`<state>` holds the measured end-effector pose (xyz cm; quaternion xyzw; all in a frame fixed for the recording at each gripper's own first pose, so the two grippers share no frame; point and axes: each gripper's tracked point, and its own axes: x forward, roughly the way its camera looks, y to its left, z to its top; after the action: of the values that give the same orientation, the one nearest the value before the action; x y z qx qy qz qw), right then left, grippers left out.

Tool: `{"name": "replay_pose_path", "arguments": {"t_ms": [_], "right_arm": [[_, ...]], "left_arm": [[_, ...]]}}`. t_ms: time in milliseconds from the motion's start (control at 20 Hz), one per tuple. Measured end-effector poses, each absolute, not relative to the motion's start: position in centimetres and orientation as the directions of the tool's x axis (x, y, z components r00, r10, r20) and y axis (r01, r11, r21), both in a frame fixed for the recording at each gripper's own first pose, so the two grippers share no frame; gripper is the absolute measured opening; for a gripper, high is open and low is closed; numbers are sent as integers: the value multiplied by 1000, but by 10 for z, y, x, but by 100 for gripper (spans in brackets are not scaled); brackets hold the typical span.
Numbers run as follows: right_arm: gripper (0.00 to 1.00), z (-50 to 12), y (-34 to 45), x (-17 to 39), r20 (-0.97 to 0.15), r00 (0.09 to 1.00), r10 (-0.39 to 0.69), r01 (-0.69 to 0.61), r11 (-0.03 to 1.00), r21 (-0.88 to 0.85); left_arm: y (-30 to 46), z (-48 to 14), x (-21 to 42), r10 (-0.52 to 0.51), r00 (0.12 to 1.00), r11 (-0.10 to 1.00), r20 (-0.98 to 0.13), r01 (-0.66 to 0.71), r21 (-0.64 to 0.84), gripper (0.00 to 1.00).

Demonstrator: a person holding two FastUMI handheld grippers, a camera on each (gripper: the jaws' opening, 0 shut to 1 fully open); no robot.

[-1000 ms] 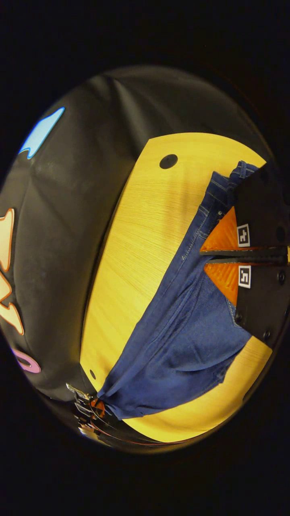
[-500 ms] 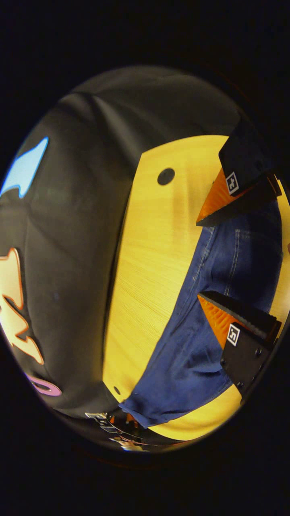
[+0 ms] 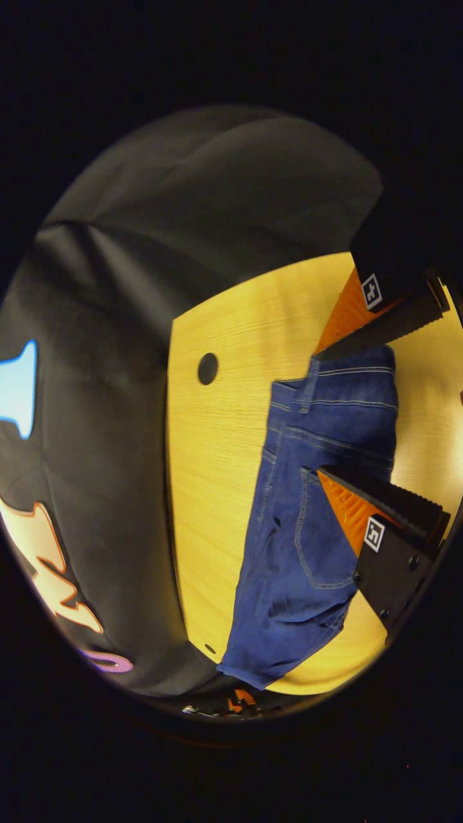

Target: Grasp the waist and the cuffs of the jeans and fold them to make the two legs overlap; first hold the waist and fold one-third of the jeans toward the cuffs, then hold the cuffs and fold the remaining one-third in the same direction to finish folding.

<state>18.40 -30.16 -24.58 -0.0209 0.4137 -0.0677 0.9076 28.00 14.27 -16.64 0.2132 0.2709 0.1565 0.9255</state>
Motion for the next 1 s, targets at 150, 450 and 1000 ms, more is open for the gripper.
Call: {"name": "replay_pose_path", "arguments": {"t_ms": [150, 450, 1000], "right_arm": [[100, -263, -303, 179, -767, 632, -113, 140, 990, -31], [95, -295, -299, 173, -808, 586, -52, 136, 990, 35], [25, -297, -283, 173, -771, 634, -65, 99, 995, -2]], "left_arm": [[138, -162, 284, 395, 807, 882, -438, -201, 425, 95], [141, -162, 285, 423, 805, 875, -417, -242, 420, 95], [132, -151, 291, 391, 823, 903, -413, -258, 343, 95]]}}
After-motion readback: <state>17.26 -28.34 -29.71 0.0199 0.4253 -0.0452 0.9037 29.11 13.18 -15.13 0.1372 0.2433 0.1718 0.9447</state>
